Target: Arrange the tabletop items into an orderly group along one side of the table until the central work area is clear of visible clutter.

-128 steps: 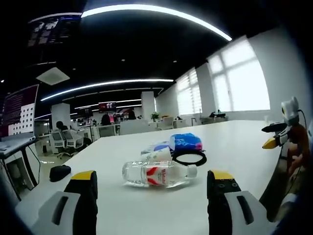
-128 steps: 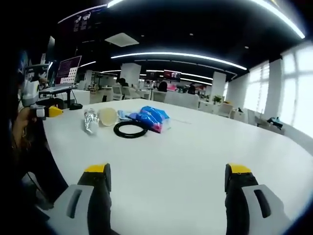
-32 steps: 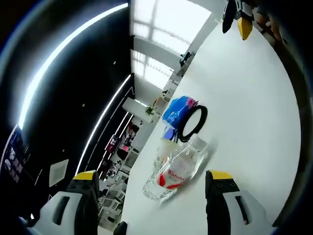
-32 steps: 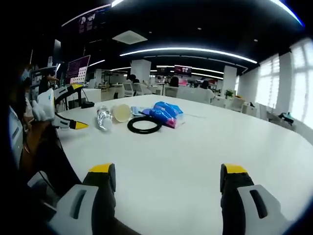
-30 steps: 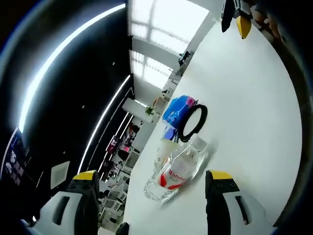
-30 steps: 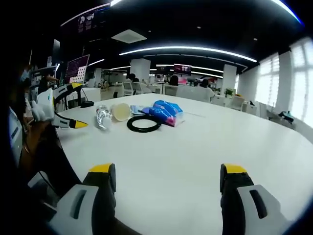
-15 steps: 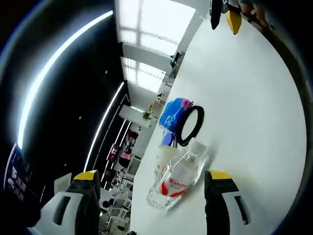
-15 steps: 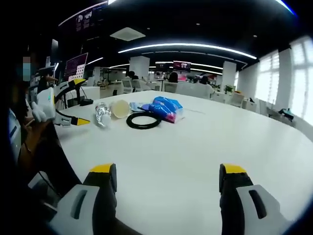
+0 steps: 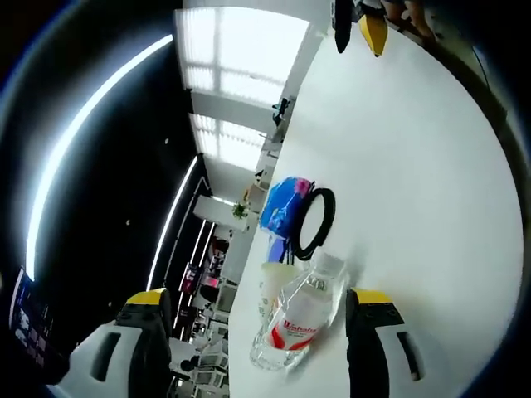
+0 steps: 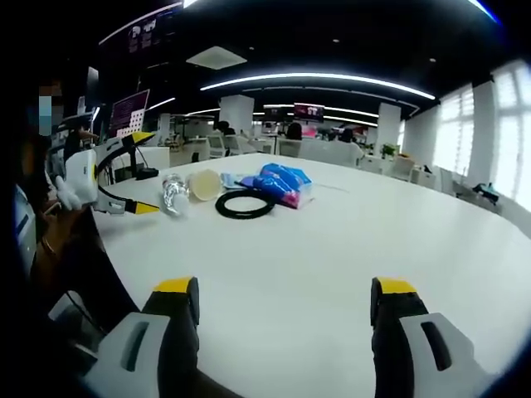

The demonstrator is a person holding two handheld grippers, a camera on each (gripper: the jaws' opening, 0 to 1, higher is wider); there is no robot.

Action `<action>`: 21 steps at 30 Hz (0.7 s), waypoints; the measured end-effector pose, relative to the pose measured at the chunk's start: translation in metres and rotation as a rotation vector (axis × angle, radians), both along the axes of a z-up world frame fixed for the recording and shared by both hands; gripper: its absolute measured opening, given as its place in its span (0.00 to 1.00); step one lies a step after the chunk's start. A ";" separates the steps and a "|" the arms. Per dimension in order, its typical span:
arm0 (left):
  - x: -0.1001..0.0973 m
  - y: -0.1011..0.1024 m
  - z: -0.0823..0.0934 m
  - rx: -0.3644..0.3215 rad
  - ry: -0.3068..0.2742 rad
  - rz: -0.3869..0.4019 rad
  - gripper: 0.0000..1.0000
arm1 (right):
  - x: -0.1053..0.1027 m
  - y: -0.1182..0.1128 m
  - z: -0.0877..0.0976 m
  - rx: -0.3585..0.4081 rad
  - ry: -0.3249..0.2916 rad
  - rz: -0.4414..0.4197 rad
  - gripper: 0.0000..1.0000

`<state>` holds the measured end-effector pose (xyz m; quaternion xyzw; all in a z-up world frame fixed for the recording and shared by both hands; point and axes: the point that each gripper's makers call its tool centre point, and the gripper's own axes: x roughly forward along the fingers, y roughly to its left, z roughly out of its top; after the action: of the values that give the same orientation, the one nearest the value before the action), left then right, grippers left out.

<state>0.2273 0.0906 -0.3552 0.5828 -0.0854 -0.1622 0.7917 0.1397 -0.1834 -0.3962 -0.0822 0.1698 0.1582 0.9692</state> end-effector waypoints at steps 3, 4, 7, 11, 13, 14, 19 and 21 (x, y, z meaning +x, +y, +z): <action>0.001 -0.006 -0.003 0.026 -0.002 -0.017 0.86 | 0.000 -0.001 0.000 0.004 -0.001 -0.003 0.82; 0.001 -0.008 -0.003 0.032 -0.004 -0.026 0.86 | 0.000 -0.001 -0.001 0.003 0.000 -0.004 0.81; 0.001 -0.015 -0.004 0.053 -0.011 -0.051 0.86 | 0.000 -0.001 -0.002 0.005 0.005 -0.004 0.81; 0.003 -0.019 -0.004 0.069 -0.012 -0.060 0.86 | -0.001 -0.001 -0.002 0.011 0.009 -0.006 0.80; 0.006 -0.020 -0.004 0.100 -0.027 -0.050 0.86 | -0.001 -0.003 -0.001 0.009 0.003 -0.012 0.80; 0.007 -0.020 -0.005 0.107 -0.025 -0.050 0.86 | -0.002 -0.003 -0.001 0.008 0.003 -0.013 0.80; 0.007 -0.023 -0.008 0.111 -0.016 -0.066 0.86 | -0.002 -0.005 -0.001 0.010 0.005 -0.018 0.79; 0.007 -0.023 -0.008 0.122 -0.020 -0.067 0.86 | -0.002 -0.006 -0.002 0.009 0.007 -0.020 0.78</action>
<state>0.2345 0.0671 -0.3635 0.6285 -0.1028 -0.1878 0.7478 0.1373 -0.1890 -0.3981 -0.0755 0.1734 0.1495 0.9705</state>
